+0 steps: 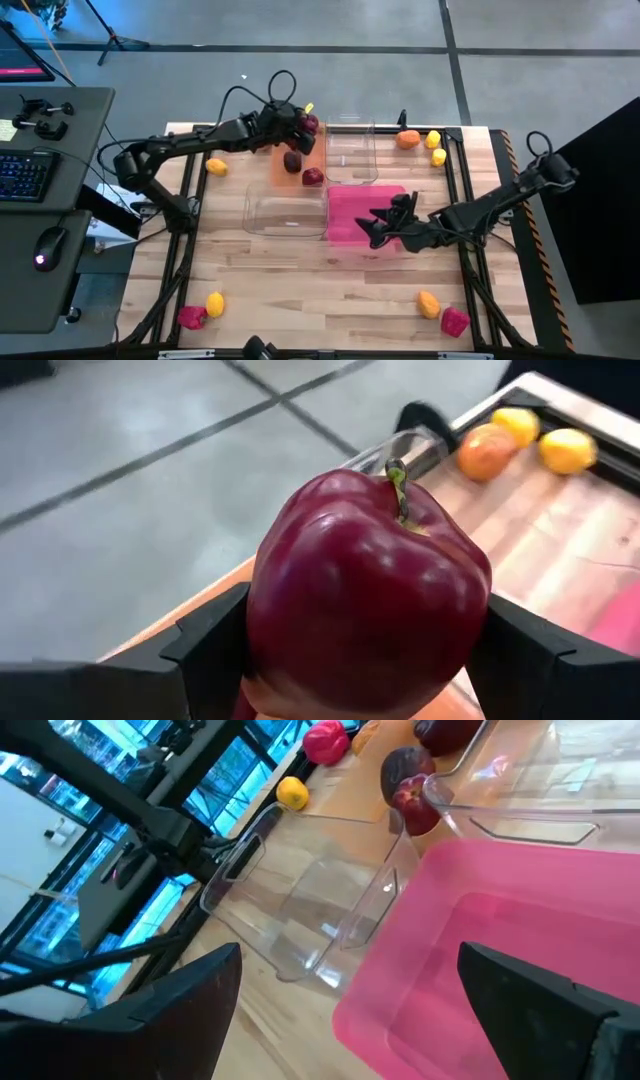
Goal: Sort produce into baskets
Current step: Put the red apple into the orange bin, then put the yellow lemon into the bottom transparent bin
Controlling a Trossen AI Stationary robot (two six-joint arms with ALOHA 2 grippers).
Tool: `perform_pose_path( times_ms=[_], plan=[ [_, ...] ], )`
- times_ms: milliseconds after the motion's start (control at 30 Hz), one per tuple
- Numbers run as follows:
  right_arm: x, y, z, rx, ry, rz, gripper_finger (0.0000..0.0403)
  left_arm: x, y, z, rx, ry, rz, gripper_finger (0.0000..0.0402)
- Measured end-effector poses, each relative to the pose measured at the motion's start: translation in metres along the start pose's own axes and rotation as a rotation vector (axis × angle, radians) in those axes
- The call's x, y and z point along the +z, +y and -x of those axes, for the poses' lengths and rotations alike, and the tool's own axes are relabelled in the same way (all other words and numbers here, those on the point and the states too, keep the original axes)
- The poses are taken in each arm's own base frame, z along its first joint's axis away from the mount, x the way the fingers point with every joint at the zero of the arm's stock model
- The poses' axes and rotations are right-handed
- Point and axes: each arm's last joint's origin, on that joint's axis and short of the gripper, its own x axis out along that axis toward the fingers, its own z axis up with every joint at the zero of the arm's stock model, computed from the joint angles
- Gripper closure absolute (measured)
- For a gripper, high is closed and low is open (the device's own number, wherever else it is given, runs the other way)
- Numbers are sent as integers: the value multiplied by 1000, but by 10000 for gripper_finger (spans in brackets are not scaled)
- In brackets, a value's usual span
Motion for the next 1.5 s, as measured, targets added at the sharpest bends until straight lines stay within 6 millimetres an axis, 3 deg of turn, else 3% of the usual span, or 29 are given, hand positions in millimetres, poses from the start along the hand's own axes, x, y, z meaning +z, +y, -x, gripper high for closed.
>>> perform_pose_path(
  times_ms=[367,667,867,1167,1500],
  plan=[
    [10,-5,-11,-29,-16,0,42,-10,16,-13,0,116,62,21],
    [14,-7,-15,-34,0,20,42,-8,7,-2,-62,111,23,6],
    [13,-7,-15,-8,57,19,42,2,-20,47,-224,30,-123,6],
    [12,-7,-16,-7,68,21,42,-14,-56,122,-240,7,-223,6],
    [12,-7,-16,6,92,47,42,-53,-95,164,-168,38,-285,5]
  ],
)
